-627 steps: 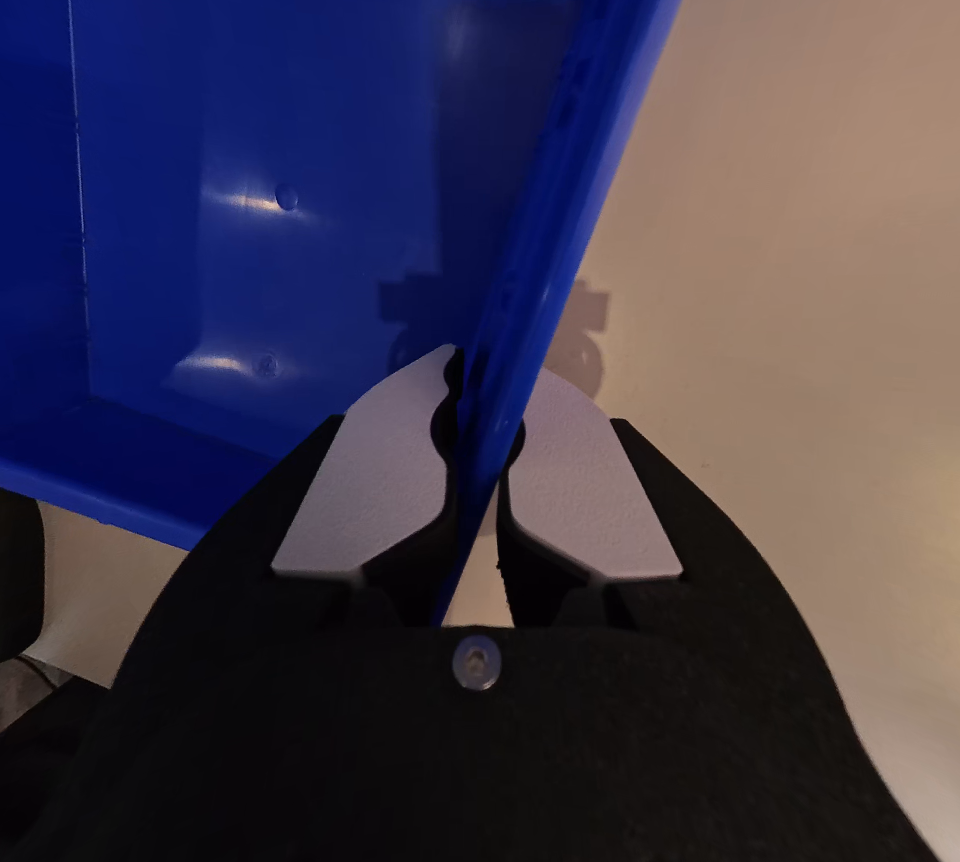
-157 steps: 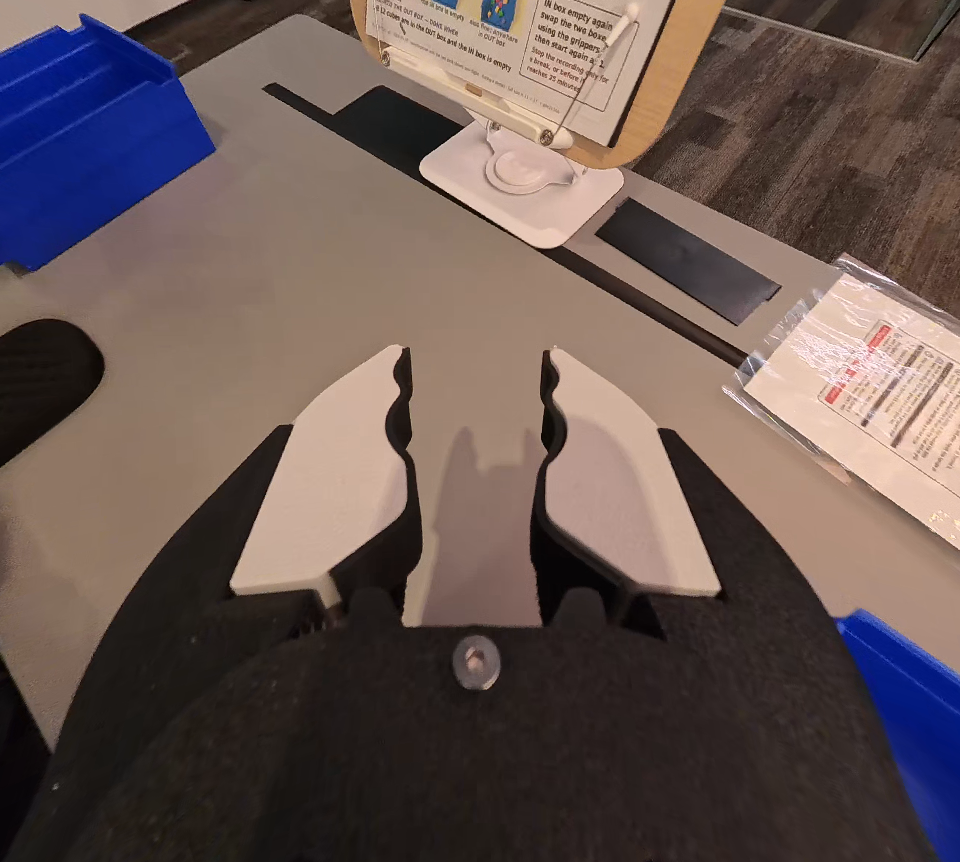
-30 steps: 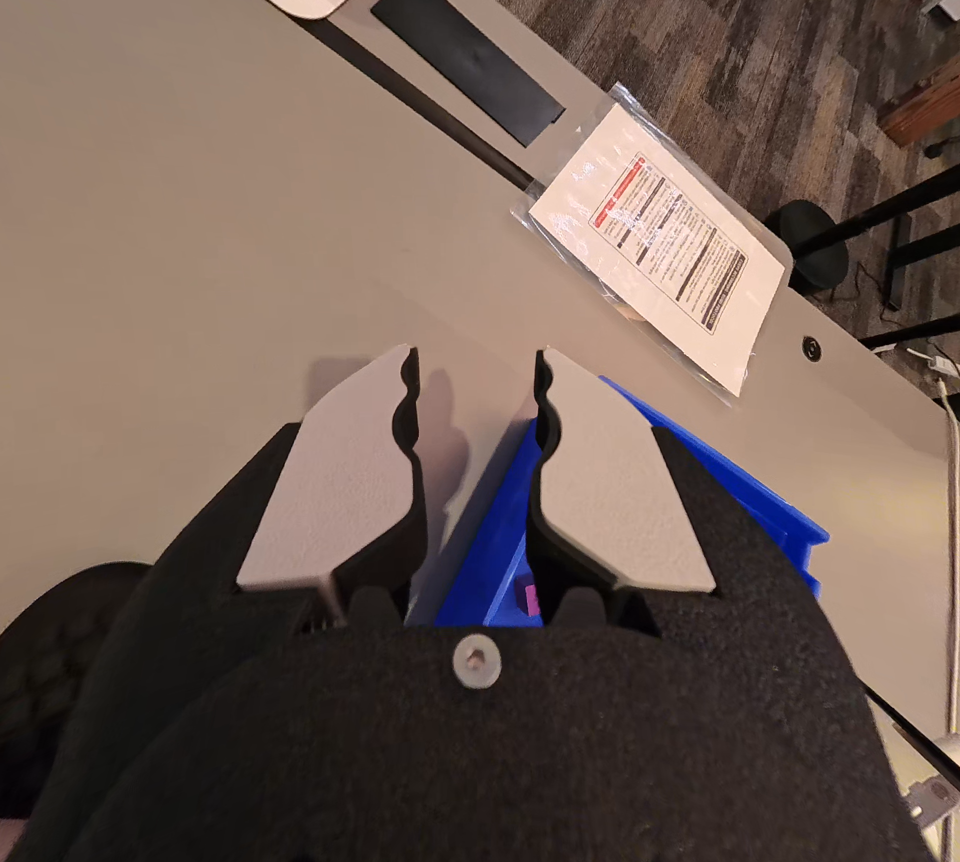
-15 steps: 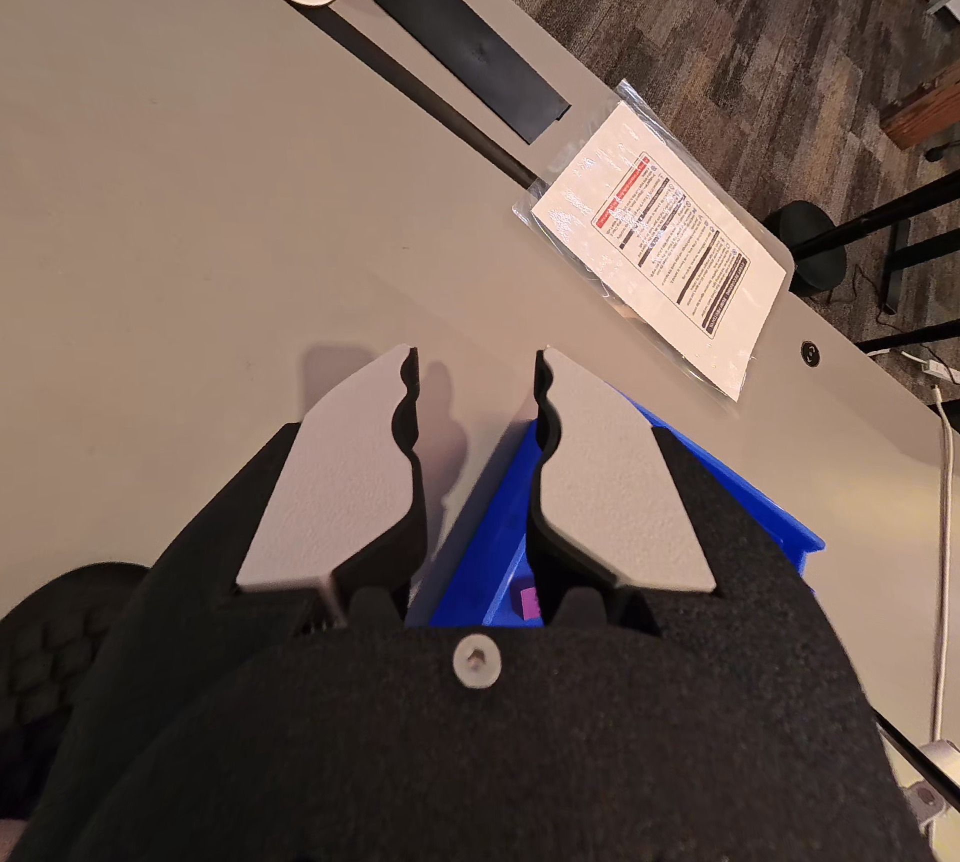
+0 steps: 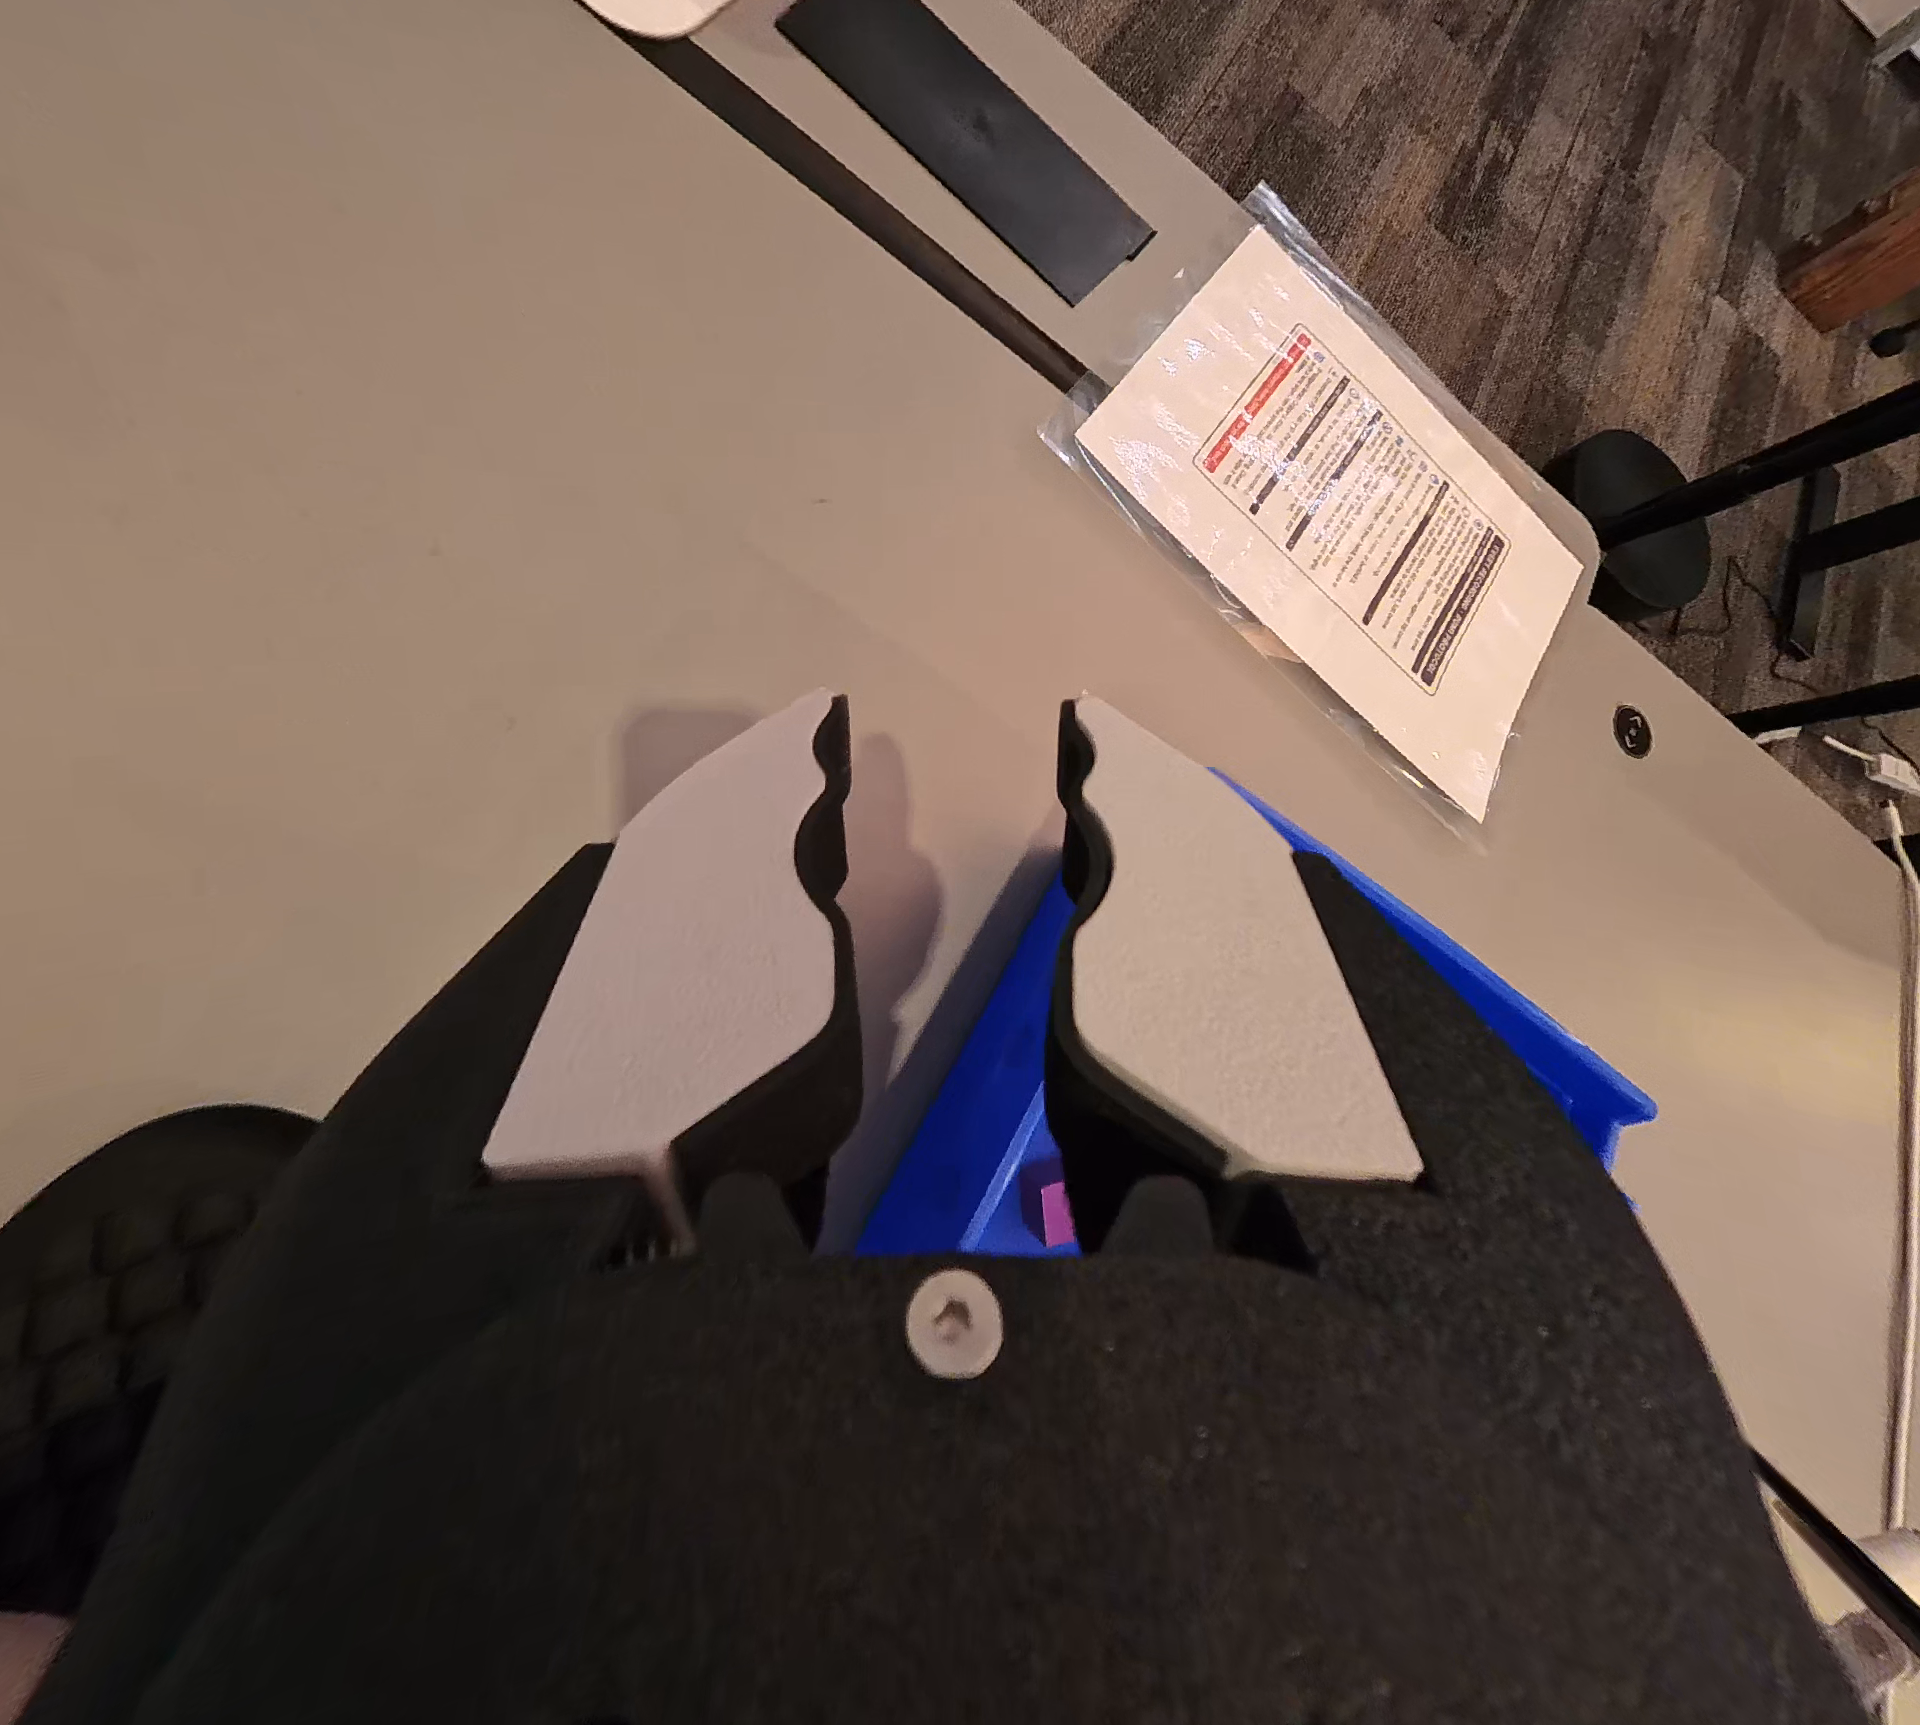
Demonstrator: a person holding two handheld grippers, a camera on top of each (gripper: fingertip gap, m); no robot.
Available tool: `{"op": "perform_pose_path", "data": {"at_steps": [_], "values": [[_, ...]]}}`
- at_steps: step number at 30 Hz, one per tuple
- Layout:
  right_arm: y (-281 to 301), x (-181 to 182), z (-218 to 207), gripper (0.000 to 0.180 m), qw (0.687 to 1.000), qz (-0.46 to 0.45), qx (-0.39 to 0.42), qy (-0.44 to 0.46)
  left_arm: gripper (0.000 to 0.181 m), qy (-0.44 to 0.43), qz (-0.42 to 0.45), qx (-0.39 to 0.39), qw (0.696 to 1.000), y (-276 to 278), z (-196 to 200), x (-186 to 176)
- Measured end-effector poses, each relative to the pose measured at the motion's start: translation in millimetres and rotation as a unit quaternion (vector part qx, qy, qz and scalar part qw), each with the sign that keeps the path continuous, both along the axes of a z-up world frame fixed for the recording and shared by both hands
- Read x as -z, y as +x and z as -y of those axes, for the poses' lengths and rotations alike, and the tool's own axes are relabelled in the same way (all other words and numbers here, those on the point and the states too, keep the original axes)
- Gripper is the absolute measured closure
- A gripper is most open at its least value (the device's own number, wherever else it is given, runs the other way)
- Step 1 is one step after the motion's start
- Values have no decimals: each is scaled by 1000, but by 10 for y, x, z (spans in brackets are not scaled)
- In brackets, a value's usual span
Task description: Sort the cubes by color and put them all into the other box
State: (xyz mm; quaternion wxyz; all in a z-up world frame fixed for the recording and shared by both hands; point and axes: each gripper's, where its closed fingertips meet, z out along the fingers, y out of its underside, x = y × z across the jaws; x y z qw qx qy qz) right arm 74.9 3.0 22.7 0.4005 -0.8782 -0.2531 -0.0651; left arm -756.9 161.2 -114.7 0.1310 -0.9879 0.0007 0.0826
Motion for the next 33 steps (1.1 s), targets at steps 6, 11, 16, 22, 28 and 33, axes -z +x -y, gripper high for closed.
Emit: {"op": "perform_pose_path", "data": {"at_steps": [6, 11, 16, 22, 28, 33], "values": [[-513, -299, -81, 142, 994, 3, -82, 65, 158, 218, 107, 187, 952, 1152, 145, -1255], [-1841, -642, 65, 135, 942, -23, -297, 152, 159, 299, 343, 407, 792, 3093, 1071, -2147], [-3042, -894, 617, 128, 837, -74, -481, 249, 159, 250, 504, 501, 658, 4321, 1923, -2386], [-3323, -1055, 805, 134, 797, -34, -484, 360, 159, 164, 605, 512, 588, 4933, 2281, -2460], [-3327, -1071, 777, 138, 791, -20, -472, 388, 159, 136, 630, 506, 574, 5103, 2368, -2409], [-3350, -995, 750, 148, 788, -1, -478, 388, 159, 118, 640, 518, 555, 5127, 2490, -2412]]}}
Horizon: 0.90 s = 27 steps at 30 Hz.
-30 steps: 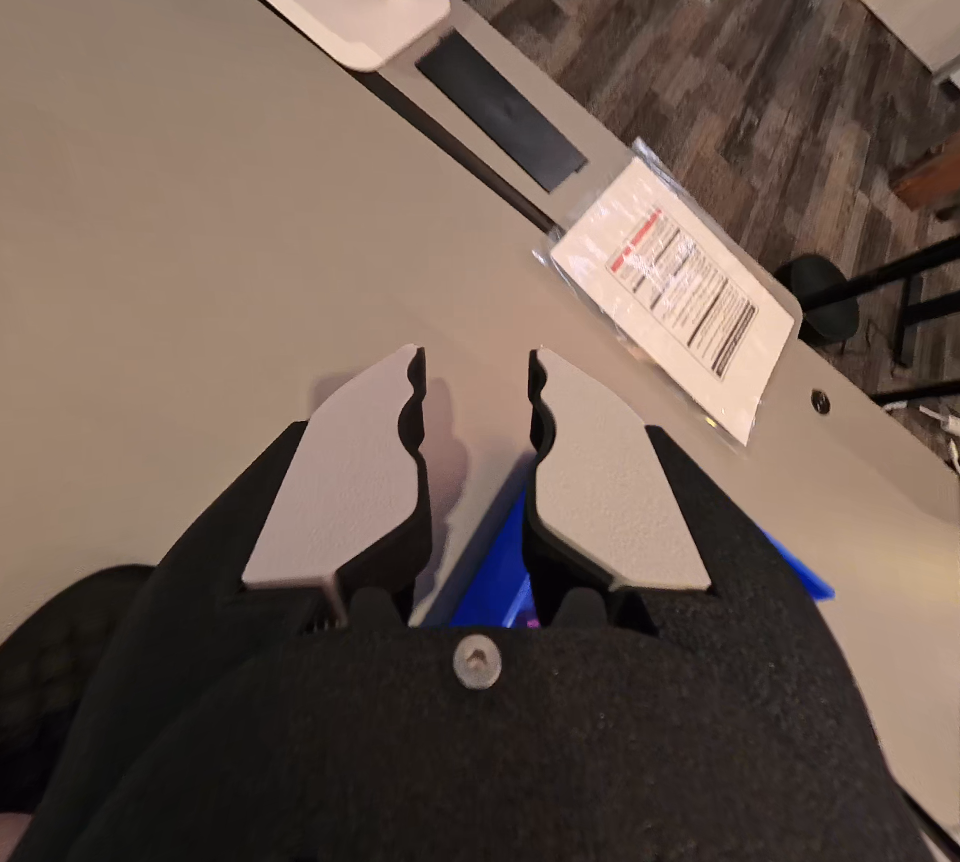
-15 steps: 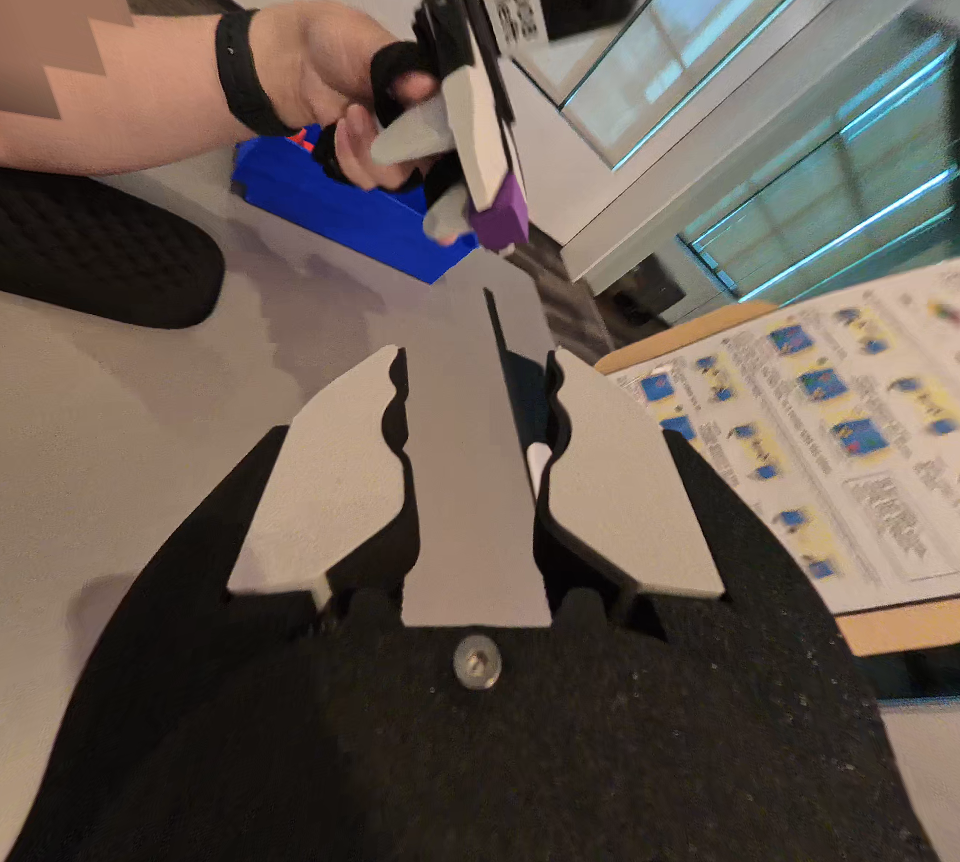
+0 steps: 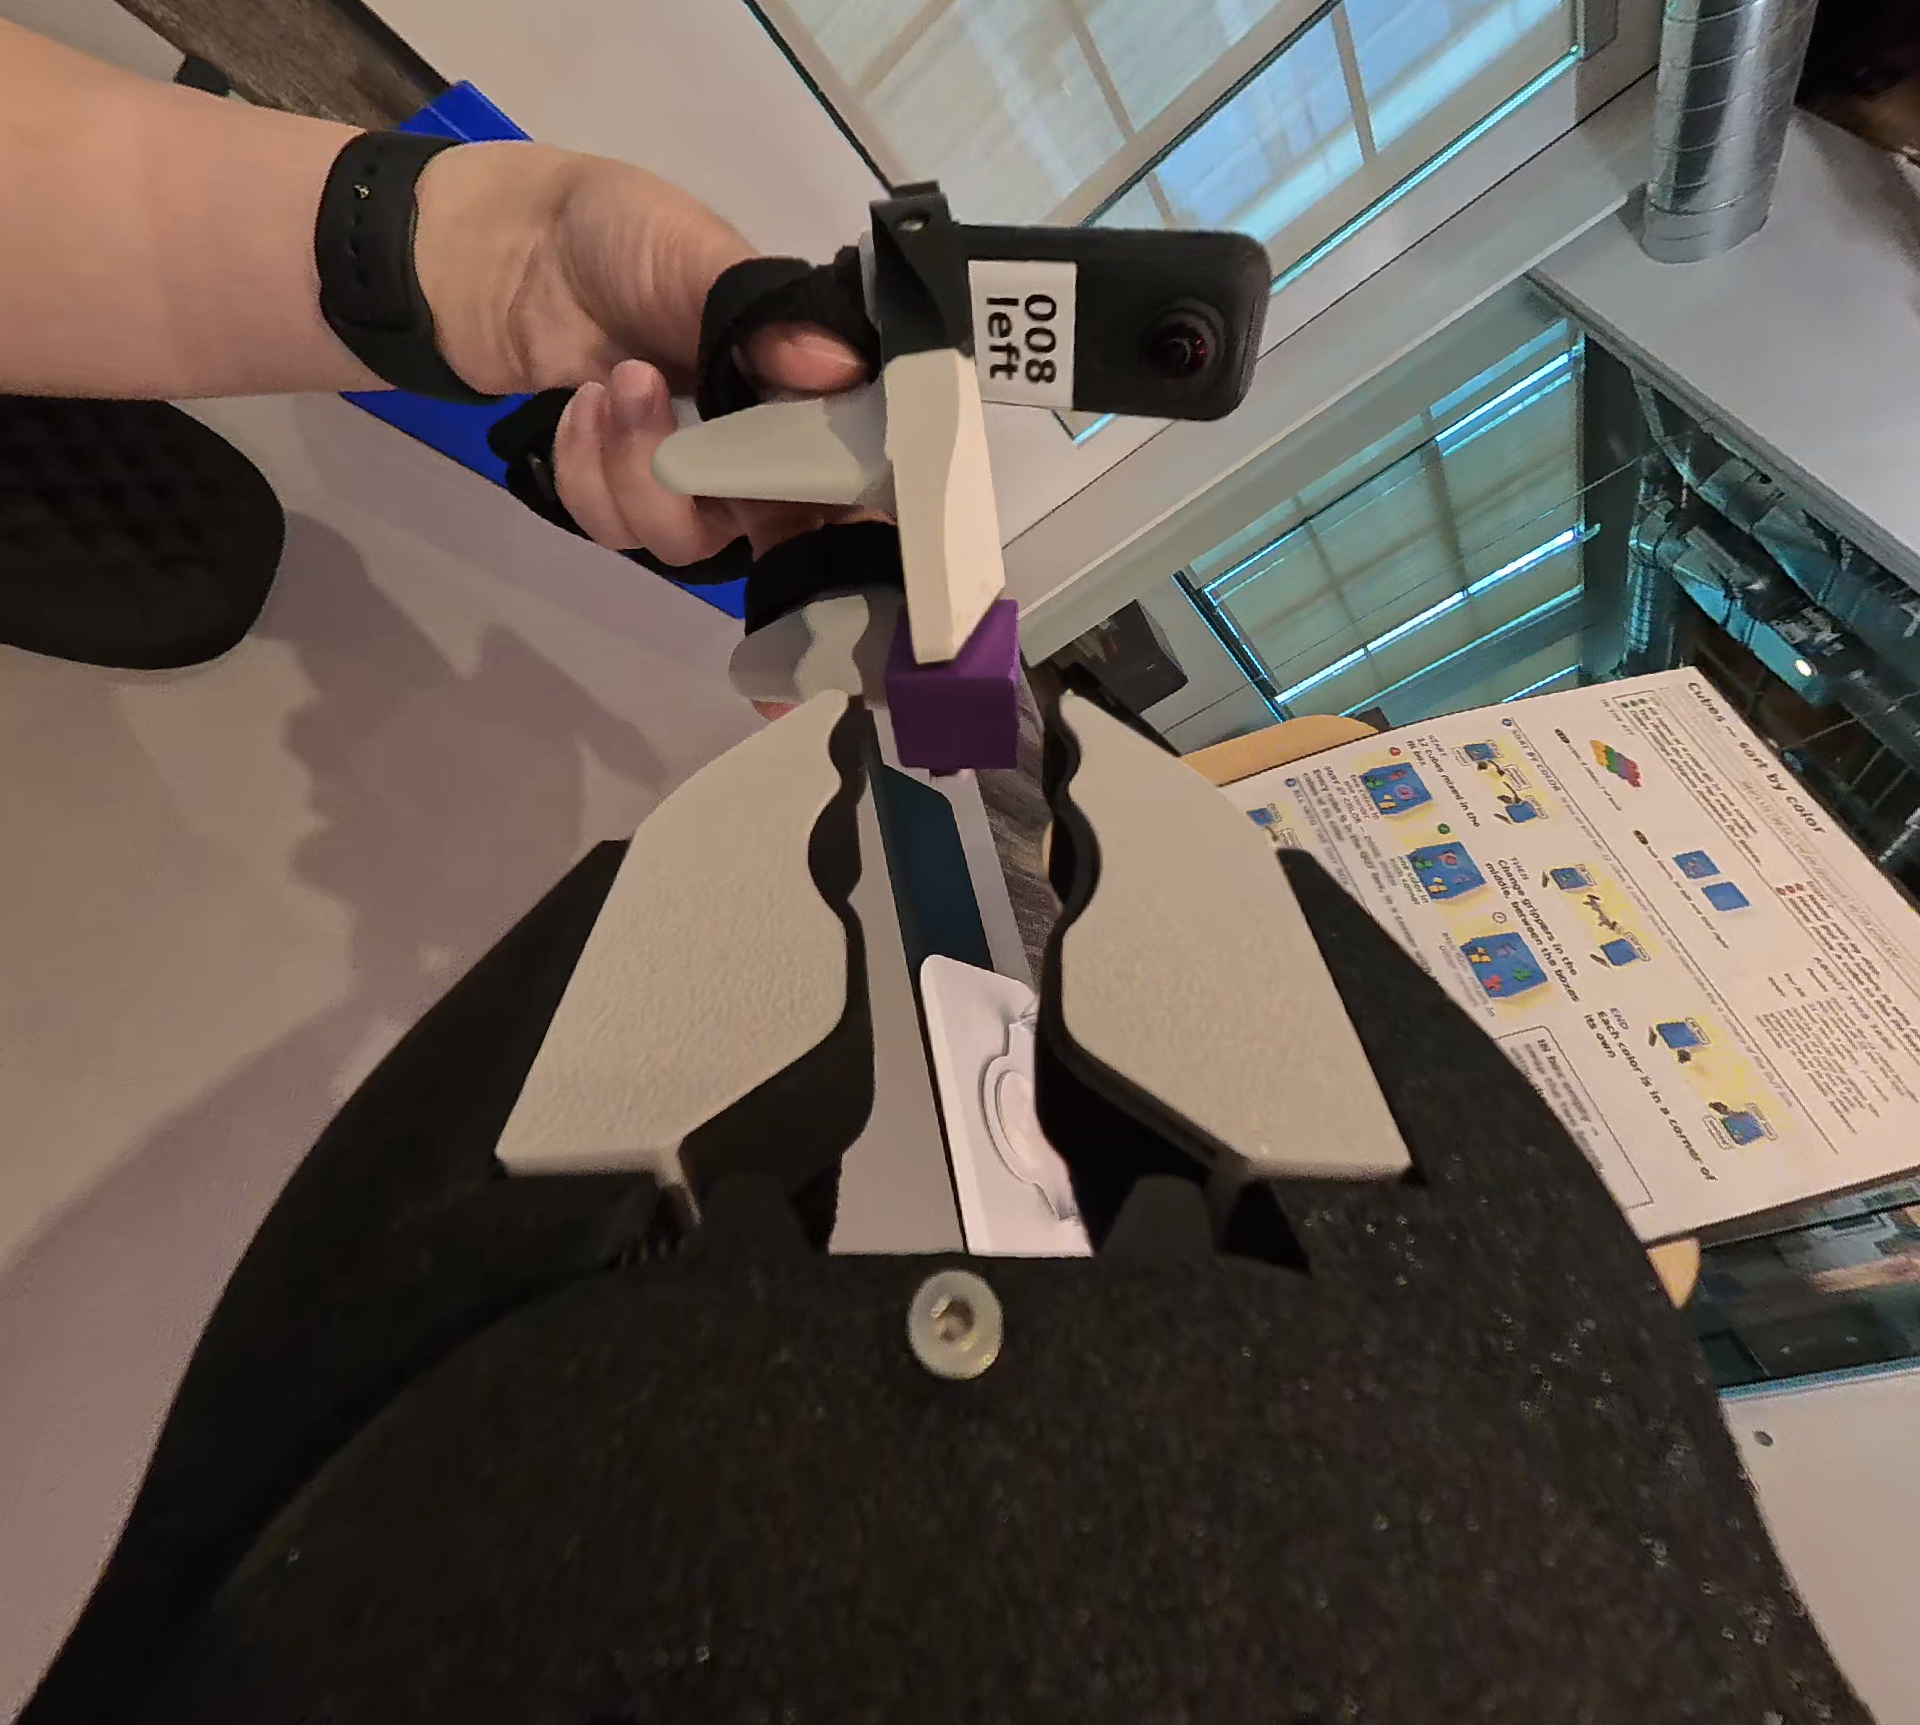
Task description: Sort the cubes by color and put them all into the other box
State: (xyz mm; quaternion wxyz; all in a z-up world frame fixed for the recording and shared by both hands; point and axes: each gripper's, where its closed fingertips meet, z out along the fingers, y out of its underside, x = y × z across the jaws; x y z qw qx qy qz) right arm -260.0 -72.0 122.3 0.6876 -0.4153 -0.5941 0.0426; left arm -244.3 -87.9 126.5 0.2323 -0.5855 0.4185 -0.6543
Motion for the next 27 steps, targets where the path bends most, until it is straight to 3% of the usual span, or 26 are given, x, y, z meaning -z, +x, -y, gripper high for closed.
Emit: {"op": "perform_pose_path", "data": {"at_steps": [8, 10, 12, 15, 16, 18, 21, 23, 27], "values": [[38, 15, 48, 158, 1000, 4, -22, -19, 158, -22, 14, 13, 1000, 35, 47, 14], [175, -42, 42, 158, 1000, 8, -8, -24, 144, -2, 10, -8, 1000, 6, -8, 28], [525, -172, -13, 158, 998, 16, 50, -21, 140, 23, 5, -31, 999, -78, -58, 33], [1569, -323, -143, 158, 974, -2, 214, -77, 139, 57, -11, -89, 994, -238, -219, 17], [2044, -334, -182, 158, 952, -23, 292, -95, 140, 75, -18, -118, 990, -295, -300, 4], [3058, -181, -162, 158, 878, -62, 451, -150, 141, 108, -37, -178, 977, -419, -465, -17], [4279, 535, 126, 158, 720, -104, 616, -302, 141, 154, -68, -251, 953, -615, -664, -12], [4714, 1103, 343, 158, 631, -108, 653, -404, 142, 163, -73, -274, 945, -723, -725, -33], [5004, 1822, 451, 157, 558, -129, 639, -513, 144, 164, -72, -318, 931, -960, -835, -119]]}}
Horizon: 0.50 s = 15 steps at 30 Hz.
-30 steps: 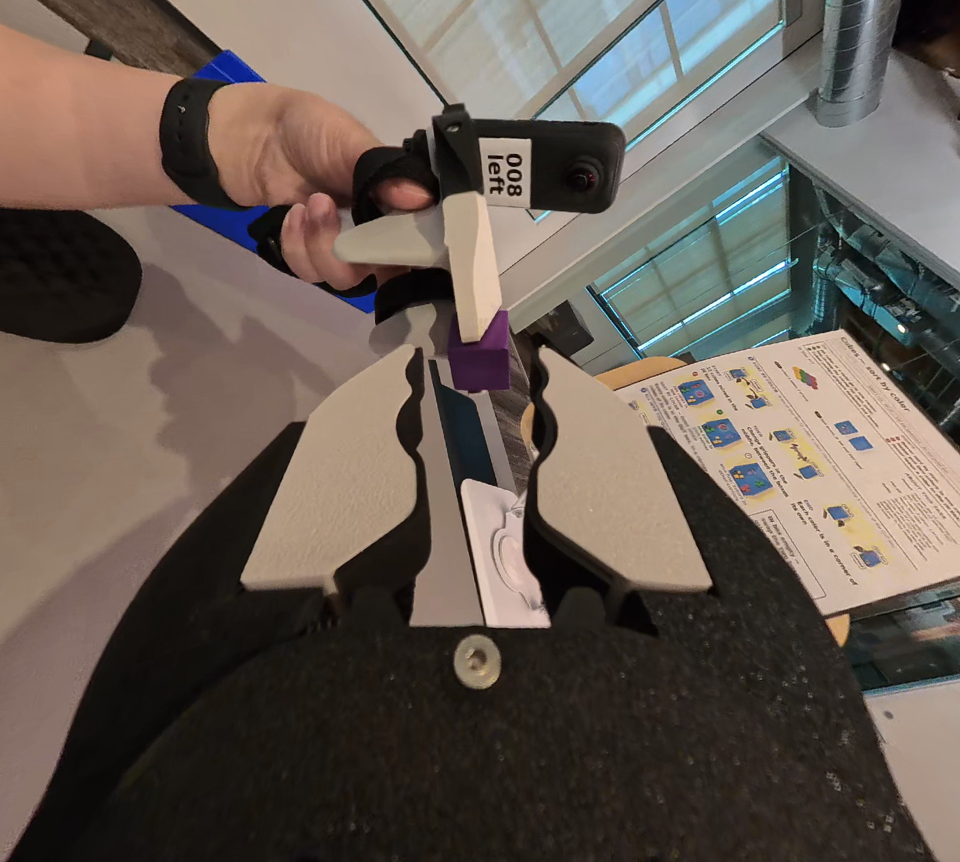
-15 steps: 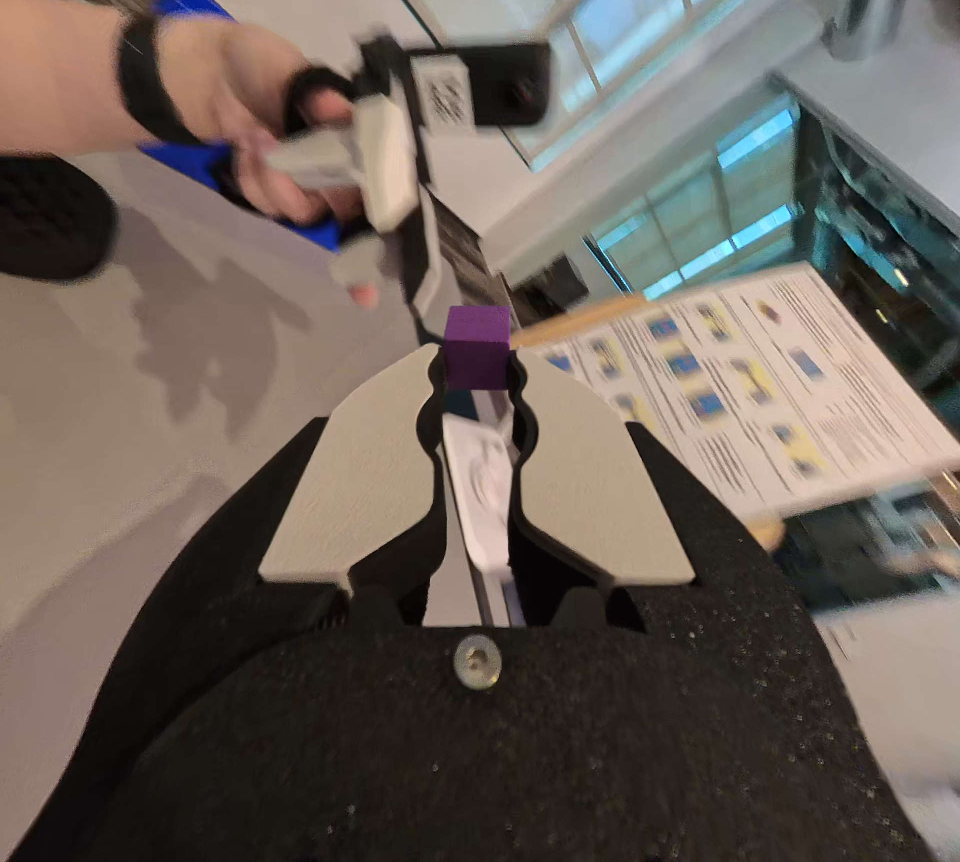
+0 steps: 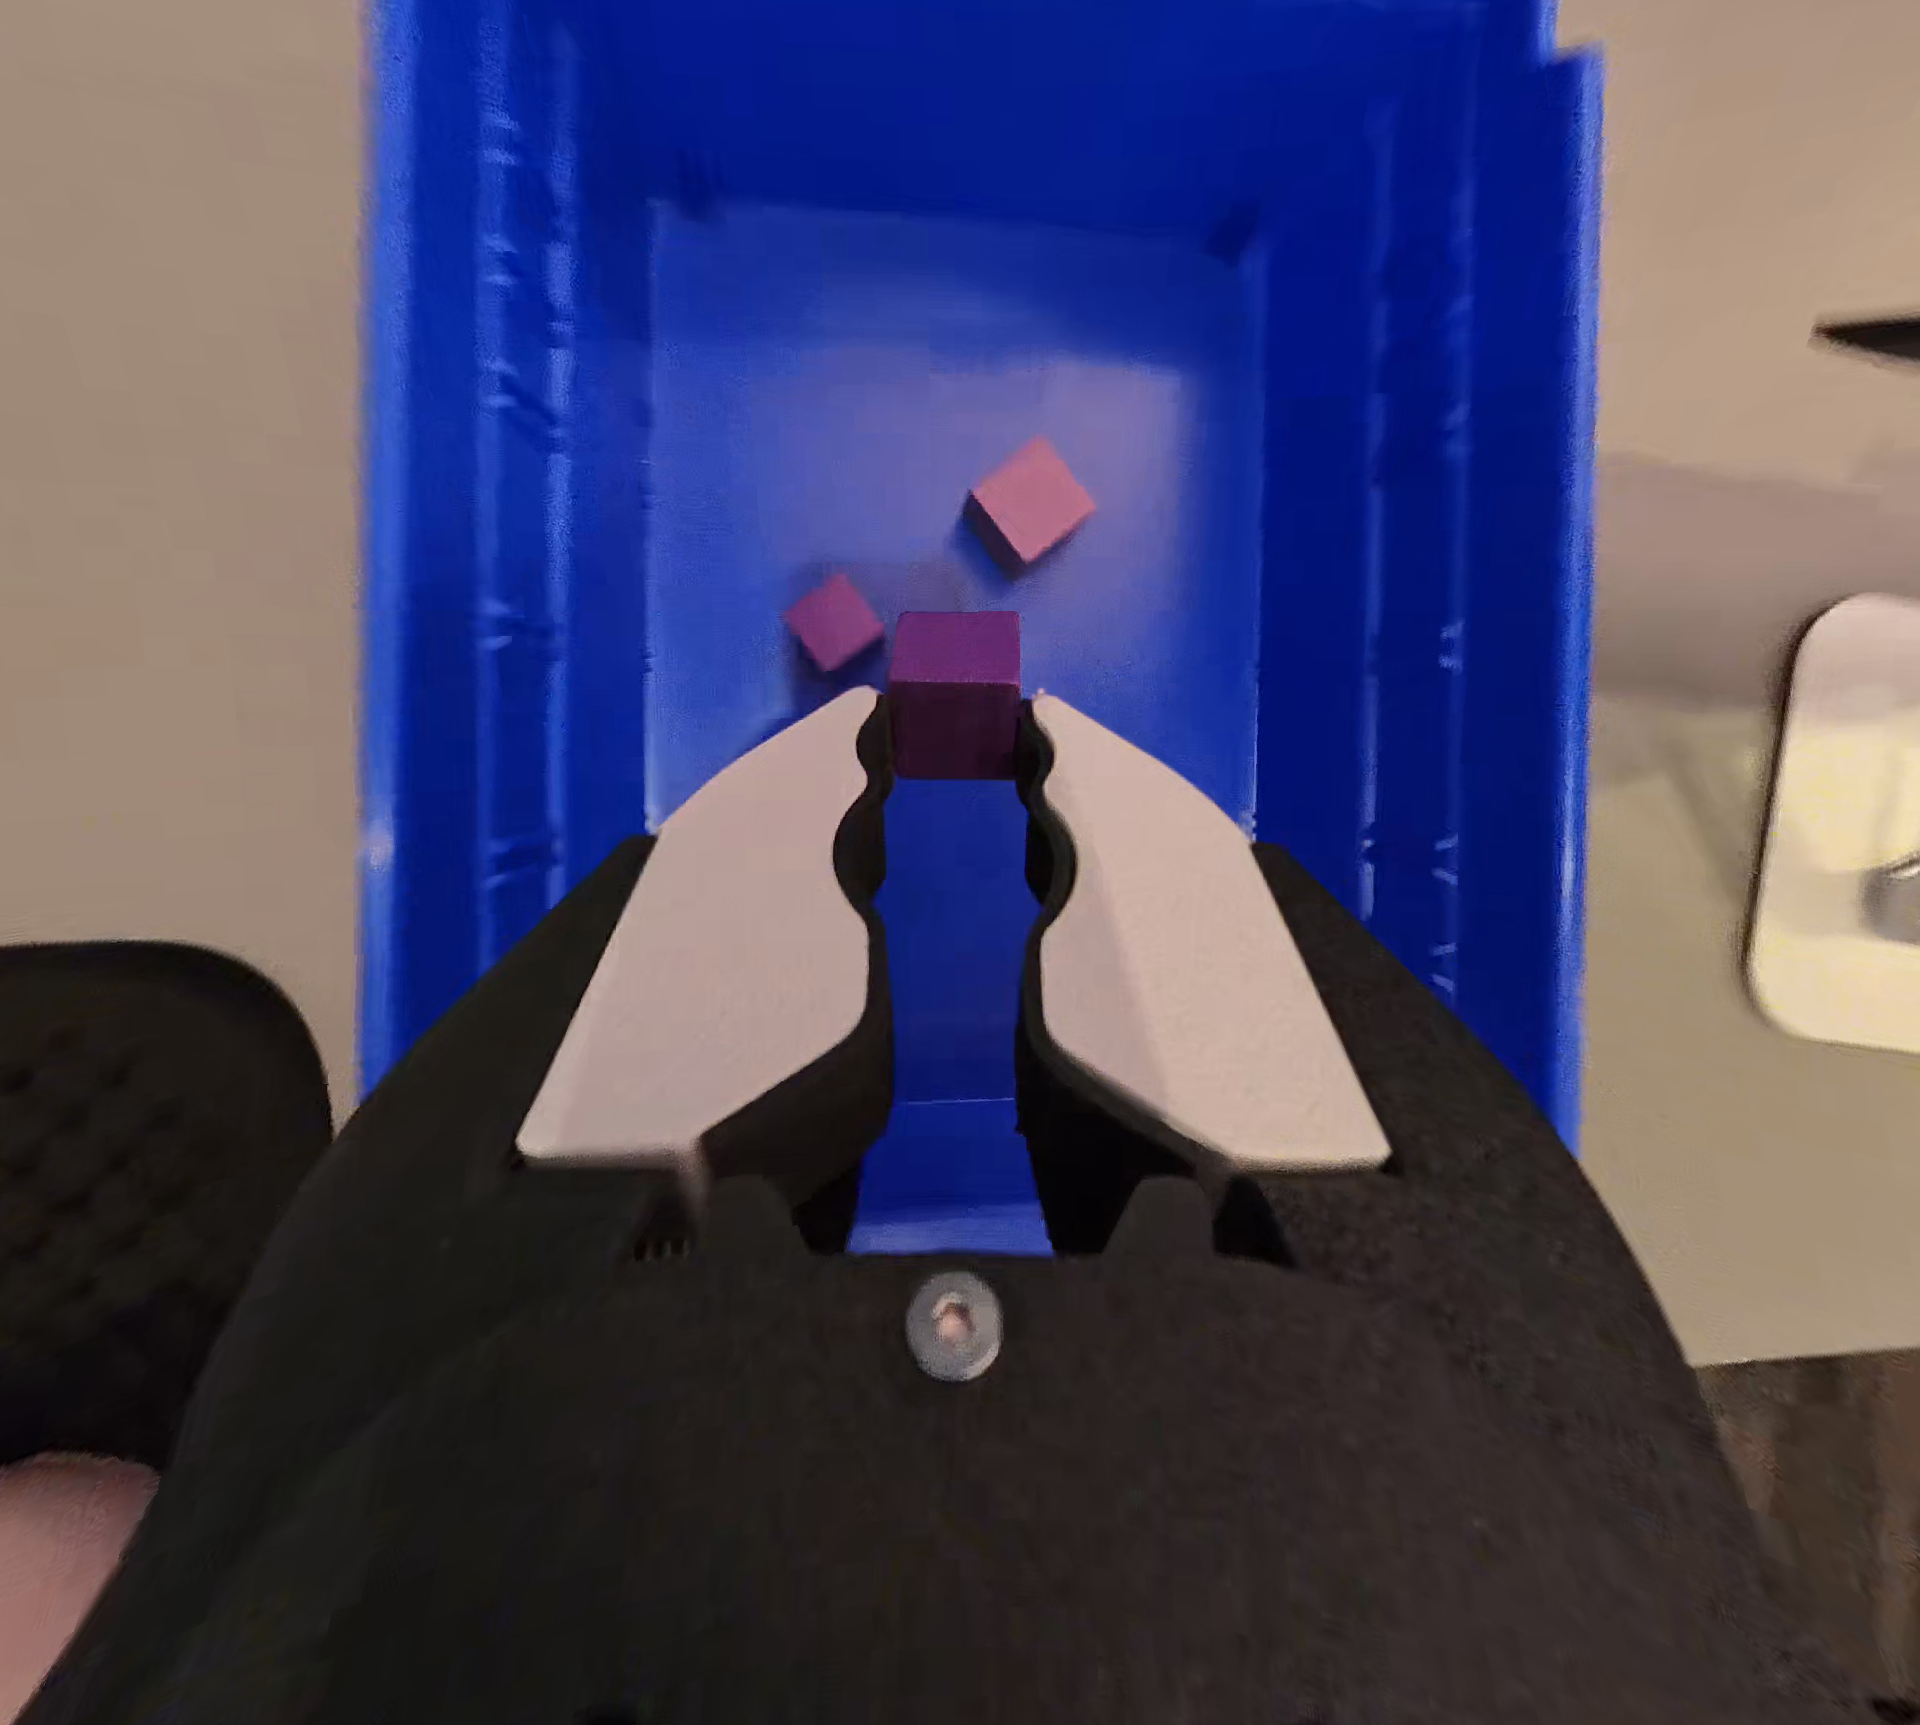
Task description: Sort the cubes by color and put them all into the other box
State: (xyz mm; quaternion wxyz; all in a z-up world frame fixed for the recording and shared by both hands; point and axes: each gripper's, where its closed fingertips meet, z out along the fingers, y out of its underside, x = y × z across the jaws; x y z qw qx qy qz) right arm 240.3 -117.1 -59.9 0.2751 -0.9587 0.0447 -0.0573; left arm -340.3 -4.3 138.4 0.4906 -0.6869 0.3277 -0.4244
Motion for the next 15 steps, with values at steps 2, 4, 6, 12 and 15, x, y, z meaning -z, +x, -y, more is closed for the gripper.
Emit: {"op": "perform_pose_path", "data": {"at_steps": [2, 4, 6, 12, 15], "values": [[108, 164, -21, 157, 999, -27, 32, -7, 145, 16, -22, -51, 998, -197, -113, 10], [100, 269, -38, 157, 997, -62, 41, -8, 144, 25, -53, -104, 993, -443, -218, 42], [126, 322, -34, 149, 996, -73, 55, -11, 144, 30, -69, -159, 984, -726, -309, 35], [199, 56, -115, 139, 995, -45, 74, 47, 143, 18, -146, -340, 929, -1816, -459, 155], [126, -199, -217, 139, 994, -27, 55, 92, 144, -29, -214, -409, 886, -2402, -393, 407]]}}
